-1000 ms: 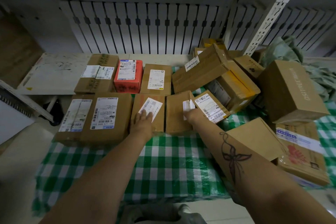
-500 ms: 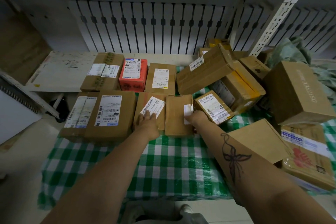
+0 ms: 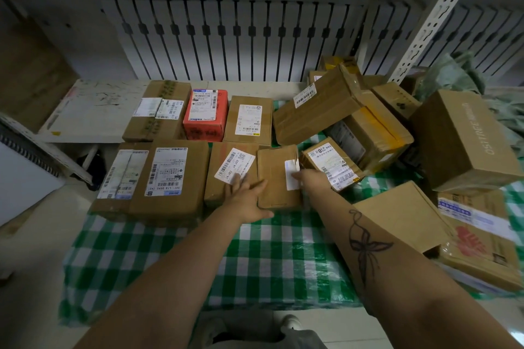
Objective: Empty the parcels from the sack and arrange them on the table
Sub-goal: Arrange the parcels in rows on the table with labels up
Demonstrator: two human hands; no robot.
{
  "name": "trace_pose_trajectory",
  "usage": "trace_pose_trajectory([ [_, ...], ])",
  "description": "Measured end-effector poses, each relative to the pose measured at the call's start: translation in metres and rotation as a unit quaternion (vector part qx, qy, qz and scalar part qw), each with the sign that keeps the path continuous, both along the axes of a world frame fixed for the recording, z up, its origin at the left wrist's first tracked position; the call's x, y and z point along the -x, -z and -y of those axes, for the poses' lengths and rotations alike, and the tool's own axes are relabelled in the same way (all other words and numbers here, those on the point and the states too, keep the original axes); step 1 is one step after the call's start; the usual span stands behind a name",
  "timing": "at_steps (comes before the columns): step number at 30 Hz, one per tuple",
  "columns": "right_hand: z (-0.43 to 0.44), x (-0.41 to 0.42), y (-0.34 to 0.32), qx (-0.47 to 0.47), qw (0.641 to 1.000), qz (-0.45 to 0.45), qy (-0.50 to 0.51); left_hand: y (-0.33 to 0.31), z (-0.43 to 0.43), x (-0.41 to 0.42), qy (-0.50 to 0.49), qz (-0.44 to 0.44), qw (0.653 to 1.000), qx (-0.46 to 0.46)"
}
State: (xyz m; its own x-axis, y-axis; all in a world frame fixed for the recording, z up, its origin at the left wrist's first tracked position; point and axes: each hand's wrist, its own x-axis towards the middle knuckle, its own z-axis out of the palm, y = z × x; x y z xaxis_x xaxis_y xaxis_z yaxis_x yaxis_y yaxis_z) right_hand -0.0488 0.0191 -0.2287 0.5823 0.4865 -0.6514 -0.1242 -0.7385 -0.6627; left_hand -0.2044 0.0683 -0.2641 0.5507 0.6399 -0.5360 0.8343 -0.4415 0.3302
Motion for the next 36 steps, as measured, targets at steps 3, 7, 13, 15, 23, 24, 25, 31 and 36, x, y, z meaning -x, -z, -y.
trace_pose_trajectory([
  [3, -0.003, 0.0, -0.007, -0.031, 0.997, -0.065, 0.019, -0.002, 0.003, -0.008, -0.009, -0.002, 1.0, 0.016],
  [7, -0.005, 0.003, -0.006, -0.064, 0.993, -0.088, 0.034, -0.004, 0.003, -0.014, -0.018, -0.007, 1.0, 0.025],
  [13, -0.006, 0.003, -0.008, -0.029, 0.991, -0.121, 0.04, 0.0, -0.002, -0.015, 0.01, -0.027, 0.999, -0.04],
  [15, -0.003, 0.003, -0.008, -0.035, 0.988, -0.146, 0.045, 0.001, -0.003, -0.013, 0.021, -0.03, 0.998, -0.048],
  [23, -0.011, -0.004, -0.014, -0.047, 0.984, -0.153, 0.077, 0.007, -0.006, -0.011, -0.005, 0.025, 0.999, -0.025],
  [24, -0.011, -0.002, -0.015, -0.033, 0.984, -0.163, 0.06, 0.005, -0.005, -0.011, -0.012, 0.038, 0.999, -0.009],
  [25, -0.011, 0.002, -0.017, -0.016, 0.983, -0.178, 0.045, 0.003, -0.005, -0.011, -0.024, 0.051, 0.998, 0.007],
  [31, -0.012, 0.016, -0.012, -0.045, 0.977, -0.2, -0.051, 0.0, -0.009, -0.01, -0.093, 0.109, 0.99, 0.018],
  [36, -0.02, 0.019, -0.004, -0.047, 0.983, -0.161, -0.073, -0.002, -0.01, -0.006, -0.141, 0.165, 0.975, 0.048],
])
